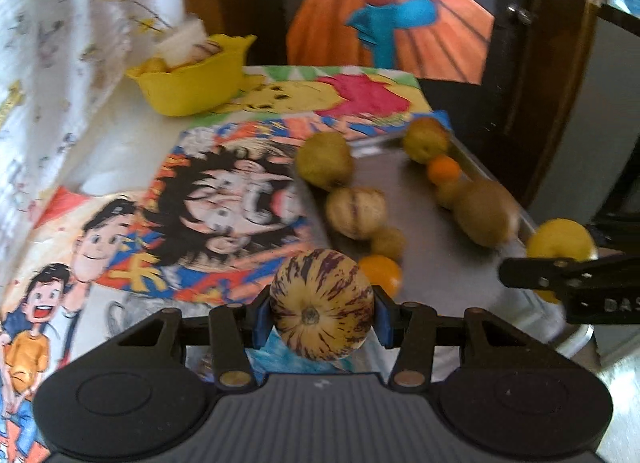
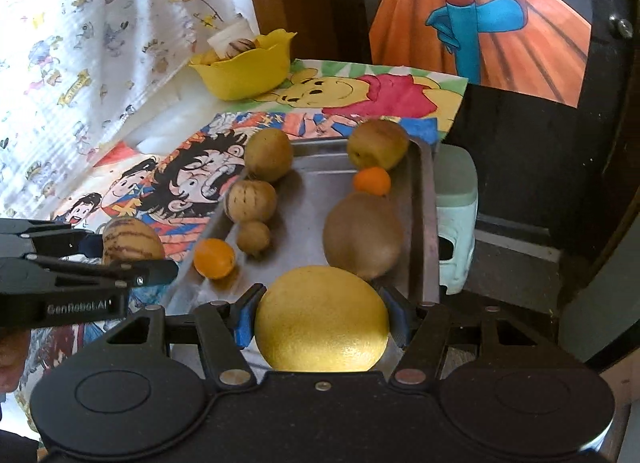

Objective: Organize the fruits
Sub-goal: 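Carry the striped fruit and lemon over the metal tray with both grippers, then lower the striped fruit and lemon onto the tray and open both grippers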

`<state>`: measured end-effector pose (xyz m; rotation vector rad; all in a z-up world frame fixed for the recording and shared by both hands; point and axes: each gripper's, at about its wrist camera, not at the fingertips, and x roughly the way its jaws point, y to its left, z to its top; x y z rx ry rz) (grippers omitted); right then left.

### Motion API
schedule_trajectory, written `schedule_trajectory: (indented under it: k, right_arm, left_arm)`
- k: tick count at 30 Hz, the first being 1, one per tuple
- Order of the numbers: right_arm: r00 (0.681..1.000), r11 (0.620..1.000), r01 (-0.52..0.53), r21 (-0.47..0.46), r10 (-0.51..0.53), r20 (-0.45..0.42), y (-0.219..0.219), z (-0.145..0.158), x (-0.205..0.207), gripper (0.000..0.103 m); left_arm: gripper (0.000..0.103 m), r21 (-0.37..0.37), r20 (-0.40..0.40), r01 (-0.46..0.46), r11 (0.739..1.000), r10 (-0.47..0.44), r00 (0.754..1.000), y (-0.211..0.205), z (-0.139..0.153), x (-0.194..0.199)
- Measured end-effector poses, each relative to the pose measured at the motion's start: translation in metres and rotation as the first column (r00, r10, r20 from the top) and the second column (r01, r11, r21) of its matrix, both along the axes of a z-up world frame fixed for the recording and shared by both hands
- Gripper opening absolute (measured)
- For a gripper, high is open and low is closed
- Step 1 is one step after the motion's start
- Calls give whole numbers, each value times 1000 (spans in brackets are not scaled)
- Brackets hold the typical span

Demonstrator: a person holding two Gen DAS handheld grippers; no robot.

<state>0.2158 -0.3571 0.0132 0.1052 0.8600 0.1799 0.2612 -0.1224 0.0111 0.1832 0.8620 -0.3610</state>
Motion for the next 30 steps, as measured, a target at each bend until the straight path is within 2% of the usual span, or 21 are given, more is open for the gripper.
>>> schedule_trajectory:
  k: [6, 14, 21, 30]
  right_arm:
    - [1000, 1000, -15, -11, 15, -5, -4, -8, -5, 63]
    - [995, 994, -91, -53, 93, 23, -1, -19, -8, 63]
    - [986, 985, -150, -90, 156, 61, -1, -28, -7, 64]
    - [973, 972, -194, -130, 207, 99, -1, -30, -9, 64]
  left_arm:
    - [52, 5, -18, 43, 999, -43, 999, -14, -9, -11]
    - [53, 22, 1, 71, 997, -71, 997, -15, -20, -16]
    - [53, 11, 75, 118, 993, -118, 990, -14, -28, -26]
    - [53, 15, 124, 201, 979, -201, 972, -22, -36, -32]
